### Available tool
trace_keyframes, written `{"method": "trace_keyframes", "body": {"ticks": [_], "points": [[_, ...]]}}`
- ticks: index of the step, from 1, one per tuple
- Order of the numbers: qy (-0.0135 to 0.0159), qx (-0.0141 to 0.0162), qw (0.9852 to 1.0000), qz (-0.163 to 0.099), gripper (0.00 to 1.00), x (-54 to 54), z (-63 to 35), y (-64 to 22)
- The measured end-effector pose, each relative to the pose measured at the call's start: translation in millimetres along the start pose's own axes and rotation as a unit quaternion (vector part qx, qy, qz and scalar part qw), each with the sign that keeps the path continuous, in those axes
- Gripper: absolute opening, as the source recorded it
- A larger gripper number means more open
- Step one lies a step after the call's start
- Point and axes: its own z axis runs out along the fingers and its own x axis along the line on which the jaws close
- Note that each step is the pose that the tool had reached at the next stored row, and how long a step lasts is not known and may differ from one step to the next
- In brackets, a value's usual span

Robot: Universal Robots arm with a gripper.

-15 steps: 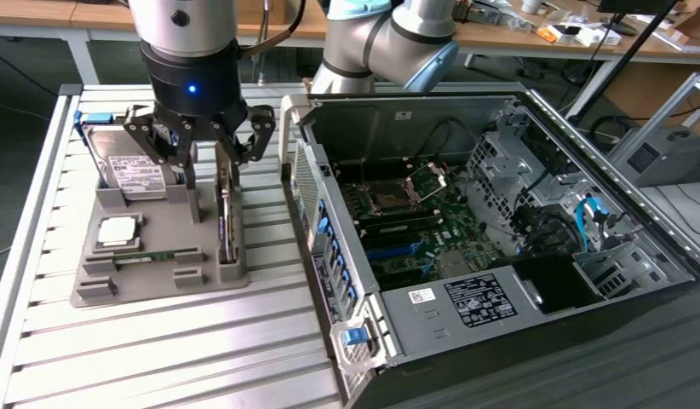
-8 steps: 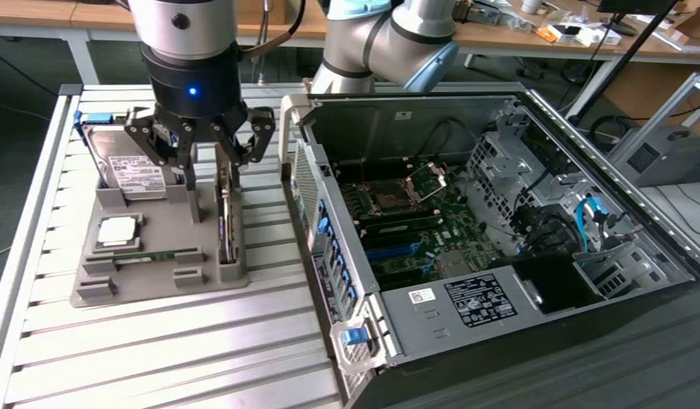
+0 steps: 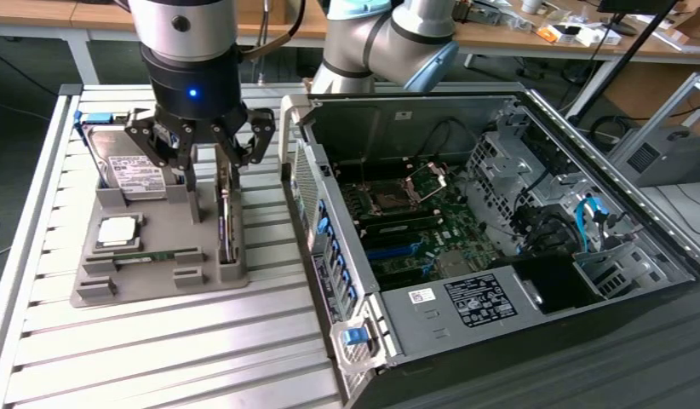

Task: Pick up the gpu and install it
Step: 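Pick up the gpu and move the gpu toward the slot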

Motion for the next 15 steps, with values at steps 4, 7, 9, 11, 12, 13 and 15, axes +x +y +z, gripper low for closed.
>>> {"method": "trace_keyframes", "body": {"ticks": [4, 7, 9, 11, 12, 13, 15], "points": [[0.0, 0.0, 1.0, 0.0, 0.54, 0.0, 0.7, 0.0], [0.0, 0.0, 1.0, 0.0, 0.54, 0.0, 1.4, -0.1], [0.0, 0.0, 1.0, 0.0, 0.54, 0.1, 1.7, -0.1], [0.0, 0.0, 1.0, 0.0, 0.54, 0.1, 2.2, -0.1], [-0.0001, 0.0, 1.0, 0.0, 0.54, 0.0, 2.4, -0.1], [0.0, 0.0, 1.0, 0.0, 0.54, 0.0, 2.6, -0.1], [0.0, 0.0, 1.0, 0.0, 0.54, 0.1, 3.0, -0.1]]}}
